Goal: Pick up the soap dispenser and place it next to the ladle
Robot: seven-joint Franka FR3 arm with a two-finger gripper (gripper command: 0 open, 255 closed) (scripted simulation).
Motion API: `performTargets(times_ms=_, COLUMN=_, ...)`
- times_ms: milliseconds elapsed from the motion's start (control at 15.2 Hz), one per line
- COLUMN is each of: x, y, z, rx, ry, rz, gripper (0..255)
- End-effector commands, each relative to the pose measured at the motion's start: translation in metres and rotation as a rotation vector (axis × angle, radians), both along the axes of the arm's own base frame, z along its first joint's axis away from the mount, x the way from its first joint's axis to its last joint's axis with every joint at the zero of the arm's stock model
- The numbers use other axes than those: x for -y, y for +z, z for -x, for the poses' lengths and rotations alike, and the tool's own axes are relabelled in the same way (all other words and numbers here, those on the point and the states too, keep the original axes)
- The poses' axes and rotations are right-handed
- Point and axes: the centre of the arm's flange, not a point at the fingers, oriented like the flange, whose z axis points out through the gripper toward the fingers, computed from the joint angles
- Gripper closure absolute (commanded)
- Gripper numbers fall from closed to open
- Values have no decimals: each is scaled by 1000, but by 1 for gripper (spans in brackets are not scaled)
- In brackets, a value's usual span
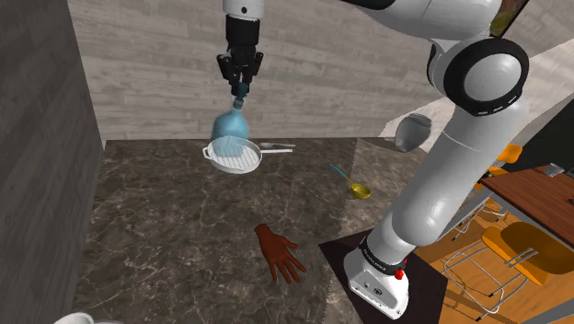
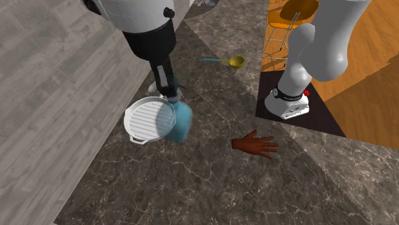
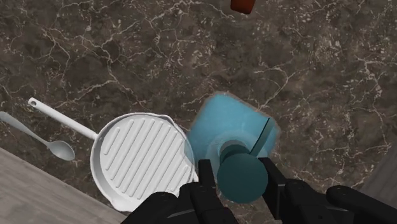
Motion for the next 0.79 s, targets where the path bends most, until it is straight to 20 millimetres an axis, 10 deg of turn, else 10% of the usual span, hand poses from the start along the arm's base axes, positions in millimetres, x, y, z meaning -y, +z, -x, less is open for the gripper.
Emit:
performTargets(times_ms=0, x=21, y=8, z=13, rx=1, ry=1, rz=-1, gripper=255)
performTargets(times_ms=726, x=135, y=52, z=91, rx=1, ry=1, rz=-1, gripper=255)
